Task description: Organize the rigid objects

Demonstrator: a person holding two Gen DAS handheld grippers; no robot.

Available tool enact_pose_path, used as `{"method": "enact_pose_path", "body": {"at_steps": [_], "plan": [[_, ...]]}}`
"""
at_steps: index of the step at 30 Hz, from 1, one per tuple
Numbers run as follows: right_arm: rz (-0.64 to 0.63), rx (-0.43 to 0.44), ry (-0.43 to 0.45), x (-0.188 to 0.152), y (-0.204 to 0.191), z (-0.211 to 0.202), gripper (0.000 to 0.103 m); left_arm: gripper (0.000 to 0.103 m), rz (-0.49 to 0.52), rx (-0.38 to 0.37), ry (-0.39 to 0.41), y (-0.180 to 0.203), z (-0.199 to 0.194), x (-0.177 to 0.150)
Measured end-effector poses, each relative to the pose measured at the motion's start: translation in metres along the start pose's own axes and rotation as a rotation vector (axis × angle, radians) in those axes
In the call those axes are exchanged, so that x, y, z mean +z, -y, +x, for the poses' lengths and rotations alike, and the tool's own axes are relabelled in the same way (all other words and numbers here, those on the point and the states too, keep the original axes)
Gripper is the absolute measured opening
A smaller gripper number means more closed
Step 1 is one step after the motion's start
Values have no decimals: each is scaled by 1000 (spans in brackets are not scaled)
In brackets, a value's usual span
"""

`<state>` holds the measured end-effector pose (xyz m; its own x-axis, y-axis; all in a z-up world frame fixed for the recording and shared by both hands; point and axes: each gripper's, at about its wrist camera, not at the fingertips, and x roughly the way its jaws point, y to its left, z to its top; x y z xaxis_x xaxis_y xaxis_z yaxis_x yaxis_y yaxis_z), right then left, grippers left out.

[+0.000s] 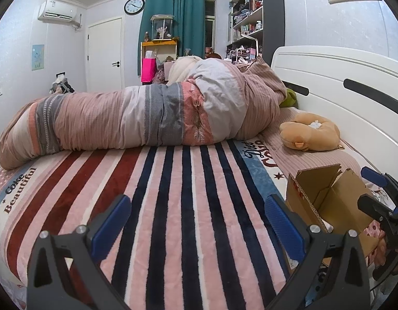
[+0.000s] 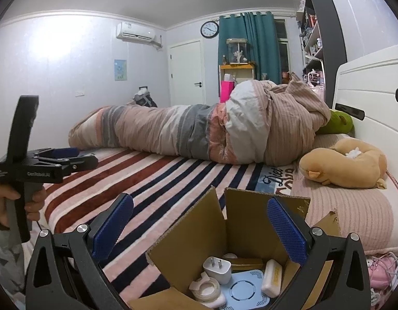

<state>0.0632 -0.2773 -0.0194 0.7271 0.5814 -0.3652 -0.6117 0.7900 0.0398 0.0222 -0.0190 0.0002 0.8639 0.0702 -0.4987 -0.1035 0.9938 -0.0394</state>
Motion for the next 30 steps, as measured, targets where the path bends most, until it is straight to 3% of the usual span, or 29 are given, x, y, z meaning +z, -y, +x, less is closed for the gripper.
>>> {"method": "enact_pose_path", "body": {"at_steps": [30], "plan": [[17,16,12,-1,-1,1,103,103,-25,20,5,-2,-1,-3]]}}
